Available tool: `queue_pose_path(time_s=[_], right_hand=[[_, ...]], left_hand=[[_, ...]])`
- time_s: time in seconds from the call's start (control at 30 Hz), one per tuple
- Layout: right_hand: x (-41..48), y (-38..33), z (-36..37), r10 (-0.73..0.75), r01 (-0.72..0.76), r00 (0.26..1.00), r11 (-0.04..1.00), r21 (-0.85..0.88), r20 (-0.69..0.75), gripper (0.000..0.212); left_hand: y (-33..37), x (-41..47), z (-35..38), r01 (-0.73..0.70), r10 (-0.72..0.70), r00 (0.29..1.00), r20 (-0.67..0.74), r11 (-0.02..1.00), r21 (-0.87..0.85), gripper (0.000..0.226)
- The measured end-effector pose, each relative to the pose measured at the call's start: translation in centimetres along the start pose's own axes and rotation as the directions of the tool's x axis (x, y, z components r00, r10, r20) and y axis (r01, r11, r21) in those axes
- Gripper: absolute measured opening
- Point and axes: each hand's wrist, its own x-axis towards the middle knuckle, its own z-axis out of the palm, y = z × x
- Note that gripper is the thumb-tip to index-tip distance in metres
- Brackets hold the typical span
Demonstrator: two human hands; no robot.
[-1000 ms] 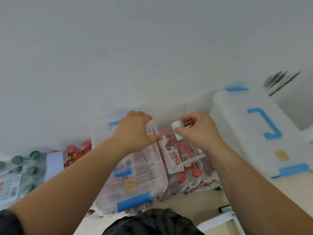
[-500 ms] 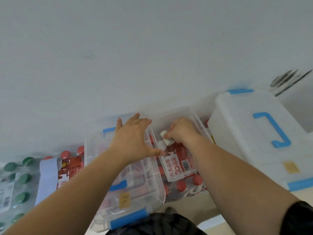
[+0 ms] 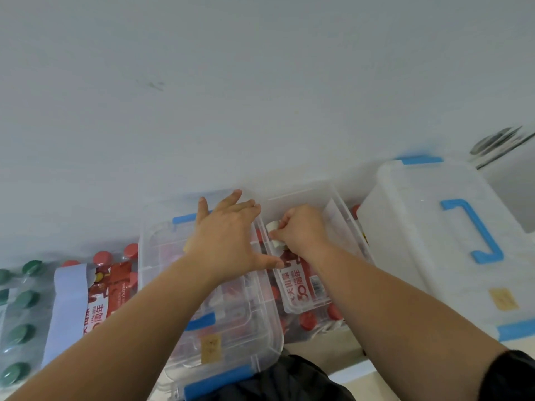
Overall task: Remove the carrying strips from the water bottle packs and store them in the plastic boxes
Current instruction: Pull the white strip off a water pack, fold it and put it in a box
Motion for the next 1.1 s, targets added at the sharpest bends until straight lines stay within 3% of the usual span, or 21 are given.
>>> queue_pose_path(time_s=[0.37,0.57,0.77,0.9,1.0,1.1], right_hand=[[-0.3,0.2,-0.1,0.011,-0.012,0.999,0.999,0.029,0.041,0.018],[-0.3,0.5,-1.1,0.045,-0.072,0.982,0.987,0.142,0.183,0.007],[-1.9,0.0,-2.8,0.053,-0.107,0.956,0.979,0.175,0.289,0.027],[-3.4,-0.4,-3.8,0.077,-0.127,0.976,0.961,0.246,0.205,0.017],[-4.4,-1.2,-4.8,0.006,-0.001,1.000,0.972,0.235,-0.021,0.019],[-6.6,-3.0,-5.1,-0.117,0.165,0.974,0.953,0.254,-0.195,0.016]], left_hand=[[0.1,0.2,0.0,-0.013,0.013,1.000,0.012,1.000,0.013,0.116],[-0.1,0.0,-0.2,-0.015,0.015,1.000,0.013,1.000,0.016,0.117],[-0.2,-0.4,0.1,-0.022,0.022,1.000,-0.014,0.999,-0.023,0.114],[-0.6,-1.4,0.1,-0.040,0.032,0.994,-0.106,0.996,-0.079,0.114],[-1.4,-2.6,-0.5,-0.012,-0.010,0.987,-0.163,0.990,-0.139,0.111],[-3.2,-4.4,-0.8,0.053,-0.088,0.977,-0.195,0.983,-0.178,0.106]])
